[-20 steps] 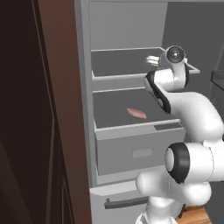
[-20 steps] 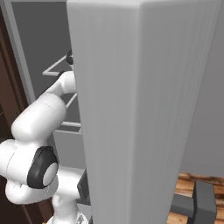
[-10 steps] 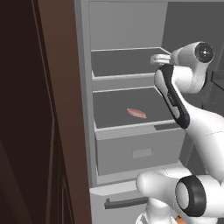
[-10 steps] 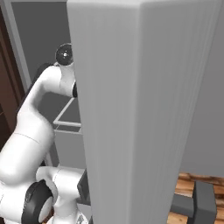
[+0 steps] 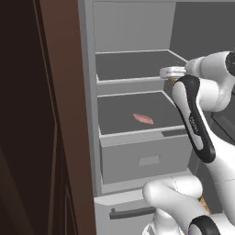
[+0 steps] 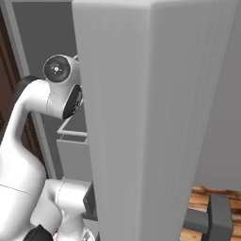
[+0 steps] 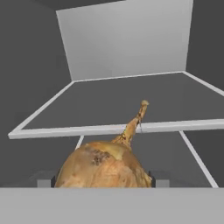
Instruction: Place one onion and one steak in each tupperware on the nearby counter, to pack two identical lunches.
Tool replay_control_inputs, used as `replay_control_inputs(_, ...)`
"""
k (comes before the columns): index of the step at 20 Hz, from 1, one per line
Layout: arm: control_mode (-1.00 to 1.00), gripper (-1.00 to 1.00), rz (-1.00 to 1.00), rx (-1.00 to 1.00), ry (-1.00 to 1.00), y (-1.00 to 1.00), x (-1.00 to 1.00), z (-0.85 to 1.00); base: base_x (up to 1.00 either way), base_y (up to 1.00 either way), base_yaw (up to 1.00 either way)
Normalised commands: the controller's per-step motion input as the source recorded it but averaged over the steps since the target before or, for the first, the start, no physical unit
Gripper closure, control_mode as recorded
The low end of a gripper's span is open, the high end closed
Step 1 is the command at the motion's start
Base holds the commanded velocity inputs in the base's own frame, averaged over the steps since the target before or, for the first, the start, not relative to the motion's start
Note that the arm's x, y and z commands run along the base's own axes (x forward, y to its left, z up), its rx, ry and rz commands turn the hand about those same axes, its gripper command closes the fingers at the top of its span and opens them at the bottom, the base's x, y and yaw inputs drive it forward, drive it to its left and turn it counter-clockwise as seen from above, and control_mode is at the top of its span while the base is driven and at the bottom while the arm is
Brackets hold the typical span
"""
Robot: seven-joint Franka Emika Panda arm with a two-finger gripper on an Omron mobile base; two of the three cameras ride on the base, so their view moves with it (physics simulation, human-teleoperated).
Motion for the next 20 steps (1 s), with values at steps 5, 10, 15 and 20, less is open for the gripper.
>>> replay_control_inputs(5,-1.0,1.0,0.02,-0.04,0.06,0.11,-0.5,0.0,0.0,0.0,0.0)
replay_control_inputs(10,1.0,1.0,0.0,-0.02,0.05,0.03,-0.19,0.0,-0.44,0.0,0.0)
replay_control_inputs(15,1.0,1.0,0.0,0.0,0.0,0.0,0.0,0.0,-0.87,0.0,0.01)
replay_control_inputs(20,1.0,1.0,0.0,0.0,0.0,0.0,0.0,0.0,-0.87,0.0,0.01)
